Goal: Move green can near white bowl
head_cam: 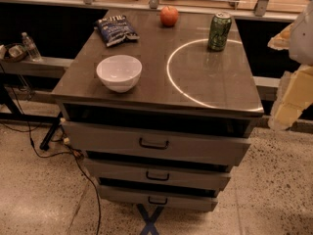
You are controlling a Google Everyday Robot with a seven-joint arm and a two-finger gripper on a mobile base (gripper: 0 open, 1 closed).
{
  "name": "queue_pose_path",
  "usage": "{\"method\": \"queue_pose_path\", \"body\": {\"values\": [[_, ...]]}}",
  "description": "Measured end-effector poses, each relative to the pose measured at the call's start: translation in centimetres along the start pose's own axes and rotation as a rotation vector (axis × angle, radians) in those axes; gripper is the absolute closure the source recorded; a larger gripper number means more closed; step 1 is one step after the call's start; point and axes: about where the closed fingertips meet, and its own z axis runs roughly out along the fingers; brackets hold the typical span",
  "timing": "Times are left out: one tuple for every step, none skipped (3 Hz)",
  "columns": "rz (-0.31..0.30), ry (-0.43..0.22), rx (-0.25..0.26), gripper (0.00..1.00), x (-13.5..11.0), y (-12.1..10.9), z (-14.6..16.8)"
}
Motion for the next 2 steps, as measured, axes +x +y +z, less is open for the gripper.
{"method": "queue_pose_path", "body": {"values": [[0.0, 0.0, 0.0, 0.0, 0.0, 0.0, 0.0], [0.024, -0.088, 0.062, 0.0, 1.1, -6.5, 2.1]]}}
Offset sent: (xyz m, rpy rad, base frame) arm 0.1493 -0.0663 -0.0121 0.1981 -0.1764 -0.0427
